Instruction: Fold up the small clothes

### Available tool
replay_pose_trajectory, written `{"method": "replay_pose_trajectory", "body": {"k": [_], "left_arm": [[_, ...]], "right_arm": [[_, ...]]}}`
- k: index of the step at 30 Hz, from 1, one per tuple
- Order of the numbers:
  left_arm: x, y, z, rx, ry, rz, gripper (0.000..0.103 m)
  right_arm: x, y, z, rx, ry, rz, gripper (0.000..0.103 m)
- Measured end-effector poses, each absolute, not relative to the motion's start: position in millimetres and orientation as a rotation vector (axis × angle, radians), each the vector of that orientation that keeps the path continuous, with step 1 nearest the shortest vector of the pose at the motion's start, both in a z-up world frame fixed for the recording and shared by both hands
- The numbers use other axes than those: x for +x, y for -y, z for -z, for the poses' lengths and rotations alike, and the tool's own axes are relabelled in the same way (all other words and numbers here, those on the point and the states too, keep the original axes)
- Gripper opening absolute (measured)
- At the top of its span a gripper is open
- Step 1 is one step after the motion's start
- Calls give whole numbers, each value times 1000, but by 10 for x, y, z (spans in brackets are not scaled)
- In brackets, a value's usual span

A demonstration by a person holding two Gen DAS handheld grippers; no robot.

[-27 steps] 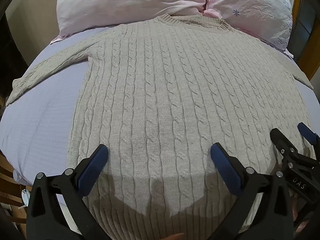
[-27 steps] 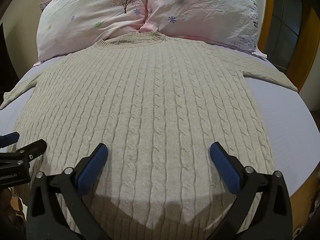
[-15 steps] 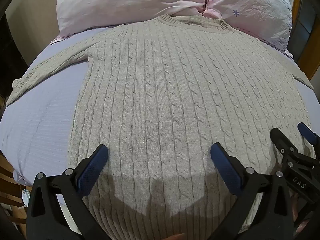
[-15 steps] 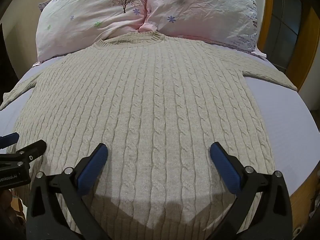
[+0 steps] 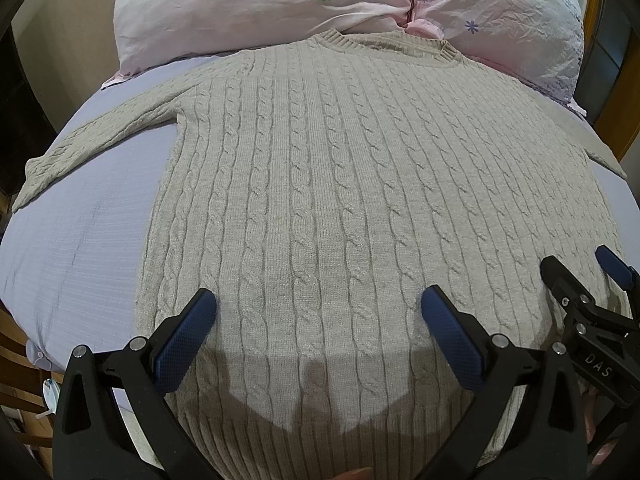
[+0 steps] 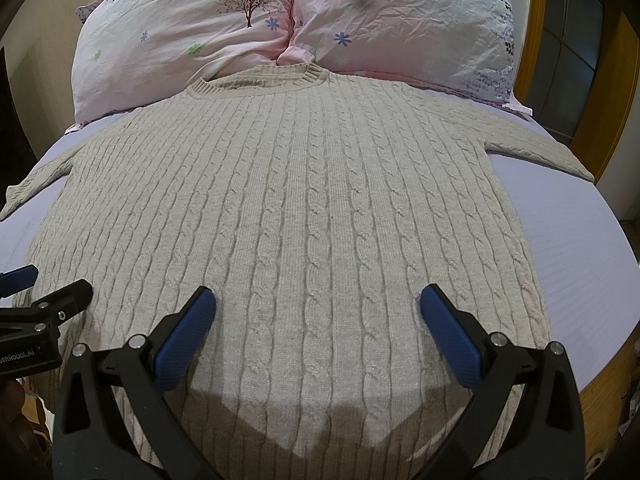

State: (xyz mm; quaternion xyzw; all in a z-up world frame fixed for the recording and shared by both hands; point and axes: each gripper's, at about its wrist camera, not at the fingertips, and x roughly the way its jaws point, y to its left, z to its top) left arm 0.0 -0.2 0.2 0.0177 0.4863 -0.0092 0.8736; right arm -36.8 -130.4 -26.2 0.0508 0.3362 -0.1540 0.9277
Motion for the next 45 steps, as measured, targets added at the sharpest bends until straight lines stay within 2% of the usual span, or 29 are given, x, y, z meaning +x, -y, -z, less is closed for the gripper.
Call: {"method": "replay_pose_trajectory", "body": {"k": [45], "left_arm": [[-23,-7,-19,39,-1002,20,102]], "right_arm": [[-358,1285,270,105,-691,317,101]]}}
